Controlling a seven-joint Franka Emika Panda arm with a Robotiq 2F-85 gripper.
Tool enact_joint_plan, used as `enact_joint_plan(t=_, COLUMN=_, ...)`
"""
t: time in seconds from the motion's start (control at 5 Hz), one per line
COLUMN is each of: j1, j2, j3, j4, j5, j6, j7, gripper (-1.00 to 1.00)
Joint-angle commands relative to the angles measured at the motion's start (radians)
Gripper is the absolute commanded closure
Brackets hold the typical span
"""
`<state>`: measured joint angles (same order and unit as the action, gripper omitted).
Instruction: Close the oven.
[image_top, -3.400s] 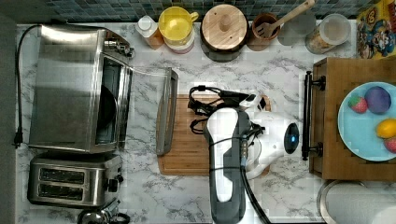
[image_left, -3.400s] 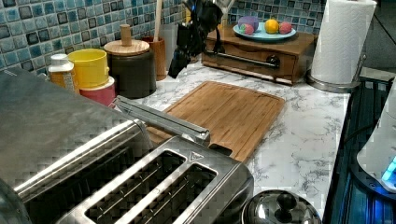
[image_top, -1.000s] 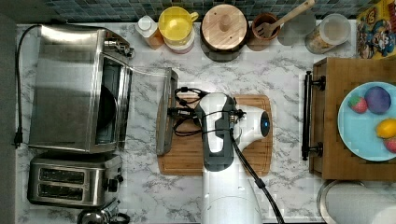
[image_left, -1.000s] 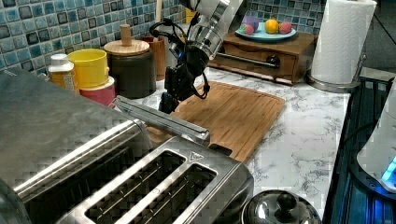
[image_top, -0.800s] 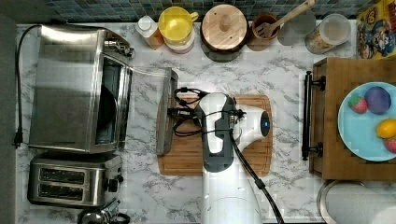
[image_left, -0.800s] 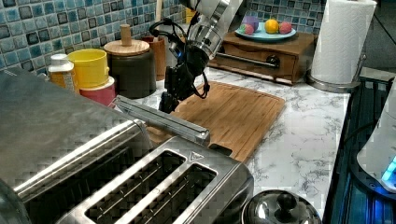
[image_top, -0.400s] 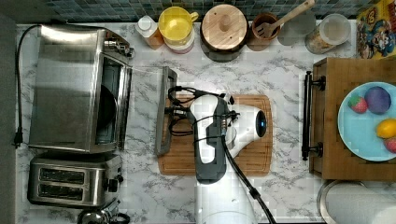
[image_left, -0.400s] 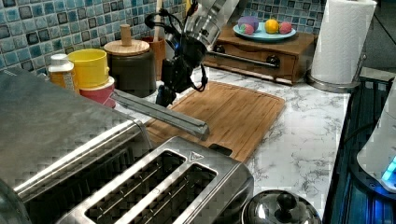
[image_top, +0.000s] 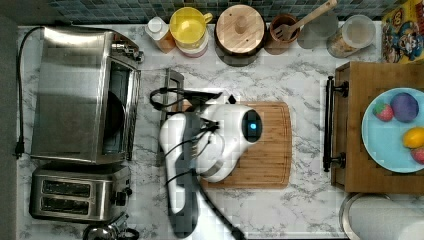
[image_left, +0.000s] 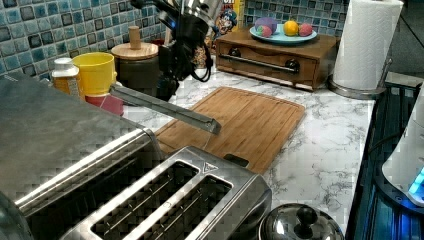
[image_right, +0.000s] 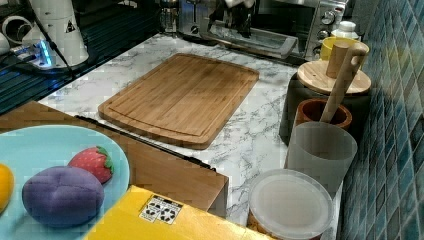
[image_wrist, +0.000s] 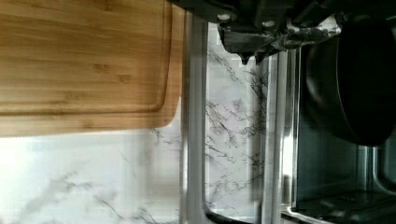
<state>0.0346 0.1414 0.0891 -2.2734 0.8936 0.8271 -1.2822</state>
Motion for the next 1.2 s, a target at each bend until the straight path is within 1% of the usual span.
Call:
enact_joint_plan(t=0.2, j1=0.142, j2=-0.050, j3=0.254, j4=0.254, j5=-0.510, j6=0.073, j7=0.624, gripper=1.00)
enact_joint_plan(t=0.4, j1=0.153, j2=-0.012, j3=0.257, j4=0.376, j5=-0.765, j6=-0.072, j7=0.876, gripper=1.00)
enact_joint_plan(t=0.6, j1=0.151, j2=0.044, j3=0.285, j4=0.475, j5=-1.017, j6=-0.185, j7=1.196, gripper=1.00)
enact_joint_plan(t=0.8, j1=0.185, j2=0.072, j3=0.260, j4=0.572, j5=-1.118, j6=-0.294, j7=1.361, gripper=1.00)
enact_joint_plan(t=1.0, j1=0.215, j2=0.120, j3=0.231, j4=0.704, j5=-1.157, j6=-0.444, j7=1.535, gripper=1.00)
enact_joint_plan(t=1.2, j1=0.185, j2=0.094, j3=0.216, j4=0.692, j5=-1.116, j6=-0.405, j7=1.474, gripper=1.00)
